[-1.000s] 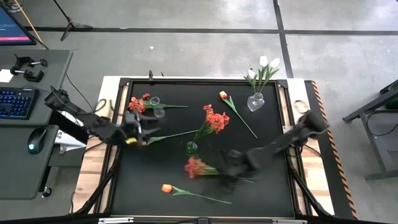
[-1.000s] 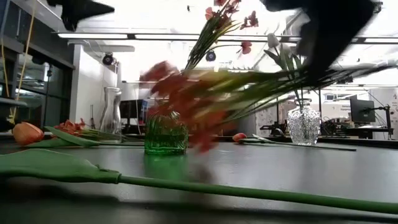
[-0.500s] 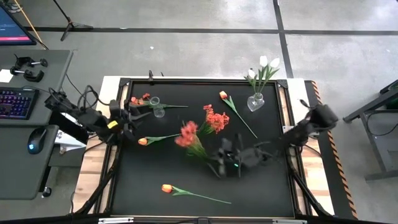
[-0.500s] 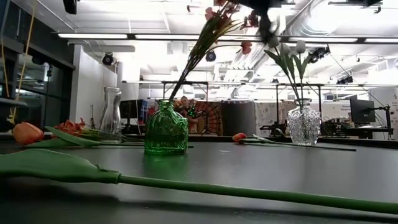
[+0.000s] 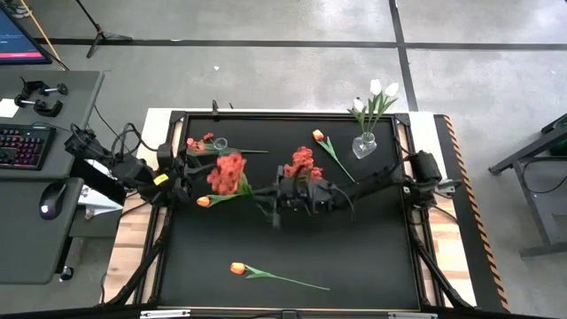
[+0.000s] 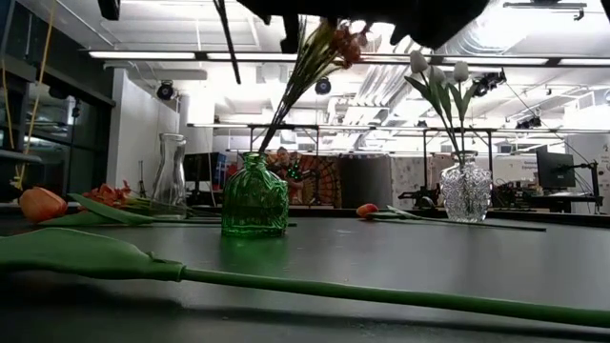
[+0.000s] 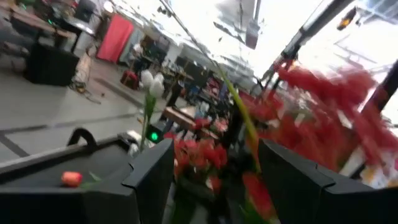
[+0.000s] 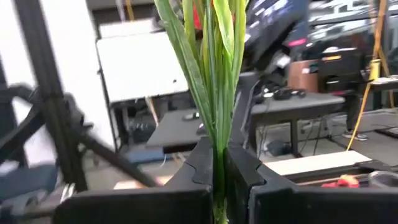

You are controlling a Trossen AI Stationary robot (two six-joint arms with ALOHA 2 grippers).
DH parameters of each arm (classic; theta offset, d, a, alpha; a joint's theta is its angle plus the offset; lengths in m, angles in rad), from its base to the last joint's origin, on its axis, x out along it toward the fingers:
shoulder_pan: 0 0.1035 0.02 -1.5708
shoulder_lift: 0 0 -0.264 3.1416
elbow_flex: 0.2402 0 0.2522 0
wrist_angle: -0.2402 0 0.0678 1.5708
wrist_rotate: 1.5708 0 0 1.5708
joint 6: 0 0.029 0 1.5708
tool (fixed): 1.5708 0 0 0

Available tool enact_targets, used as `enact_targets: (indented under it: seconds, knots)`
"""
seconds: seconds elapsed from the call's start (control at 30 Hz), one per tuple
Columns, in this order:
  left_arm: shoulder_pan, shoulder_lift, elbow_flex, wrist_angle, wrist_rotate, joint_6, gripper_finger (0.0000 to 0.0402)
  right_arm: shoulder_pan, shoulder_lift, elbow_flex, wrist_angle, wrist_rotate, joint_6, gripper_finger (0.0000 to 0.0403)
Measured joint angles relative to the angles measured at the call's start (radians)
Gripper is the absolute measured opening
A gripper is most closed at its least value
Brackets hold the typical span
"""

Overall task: Sort flowers into vase by color
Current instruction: Put the bottom orange flowers into the green vase

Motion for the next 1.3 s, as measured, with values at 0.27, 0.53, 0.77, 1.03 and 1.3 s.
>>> enact_targets:
  seconds: [0.27, 0.53, 0.77, 1.03, 1.3]
  knots:
    - [-0.019, 0.002, 0.0, -0.11, 0.0, -0.073, 0.022, -0.014, 0.0, -0.034, 0.135, 0.011, 0.007, 0.0]
    - [-0.015, 0.012, 0.0, -0.254, -0.005, -0.049, 0.022, 0.02, 0.0, 0.008, 0.105, -0.011, 0.02, 0.0]
    - [0.014, 0.049, 0.0, -0.438, 0.063, -0.129, 0.022, 0.087, -0.001, 0.027, 0.063, 0.198, -0.056, 0.0]
    - [0.065, 0.101, 0.0, -0.47, 0.179, -0.145, 0.022, 0.18, -0.001, 0.027, 0.069, 0.344, -0.066, 0.0]
    - [0.125, 0.152, 0.0, -0.466, 0.299, -0.155, 0.022, 0.271, -0.032, -0.087, 0.085, 0.535, -0.022, 0.0]
